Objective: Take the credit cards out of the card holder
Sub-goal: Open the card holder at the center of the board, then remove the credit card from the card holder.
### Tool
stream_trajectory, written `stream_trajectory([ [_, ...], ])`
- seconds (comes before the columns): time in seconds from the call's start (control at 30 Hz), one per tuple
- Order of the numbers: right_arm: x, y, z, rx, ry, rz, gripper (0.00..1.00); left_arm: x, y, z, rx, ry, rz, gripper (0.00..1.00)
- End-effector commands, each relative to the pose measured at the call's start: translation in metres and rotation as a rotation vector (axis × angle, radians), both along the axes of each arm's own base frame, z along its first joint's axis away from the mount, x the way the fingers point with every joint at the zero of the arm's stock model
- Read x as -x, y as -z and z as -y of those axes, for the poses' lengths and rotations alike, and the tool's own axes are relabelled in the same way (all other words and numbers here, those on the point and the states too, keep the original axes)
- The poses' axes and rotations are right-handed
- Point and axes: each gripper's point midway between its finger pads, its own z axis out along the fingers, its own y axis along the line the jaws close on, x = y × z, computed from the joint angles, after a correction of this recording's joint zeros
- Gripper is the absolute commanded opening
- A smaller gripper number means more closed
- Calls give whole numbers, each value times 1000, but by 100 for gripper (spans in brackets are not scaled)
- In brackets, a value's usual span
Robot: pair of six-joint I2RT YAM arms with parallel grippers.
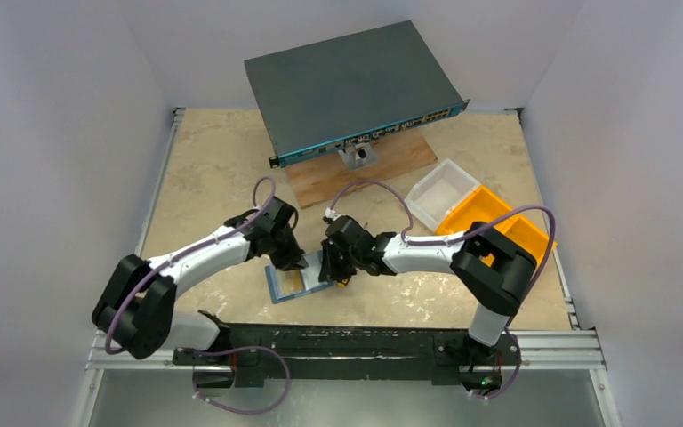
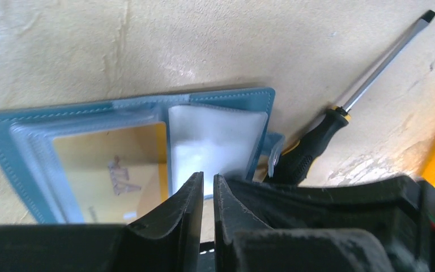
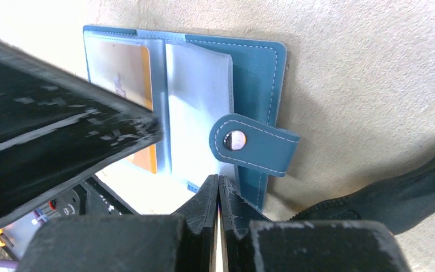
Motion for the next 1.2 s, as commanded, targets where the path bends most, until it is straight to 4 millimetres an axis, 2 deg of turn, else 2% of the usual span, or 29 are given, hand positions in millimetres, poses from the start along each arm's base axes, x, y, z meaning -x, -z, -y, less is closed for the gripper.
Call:
stream_trajectory([
  [0.0, -7, -3, -9, -39, 25, 16, 0, 0, -24, -21, -68, -10, 88, 12],
  [0.1, -6, -1, -11, -44, 21, 8, 0, 11, -23, -44, -142, -36, 111, 12],
  [0.2, -6, -8, -20, -74, 2, 3, 0, 22, -17, -68, -218, -72, 117, 12],
  [0.43, -8, -20, -41, -135, -37, -13, 10, 31, 1, -89, -289, -136, 86, 7],
  [0.6, -6, -27, -50, -170, -49, -32, 23, 27, 9, -83, -257, -145, 84, 5],
  [0.7, -7, -27, -52, -173, -49, -33, 26, 25, 10, -81, -257, -137, 79, 5],
  [1.17, -12, -11, -57, -193, -43, -75, 28, 22, 6, -76, -243, -116, 81, 4],
])
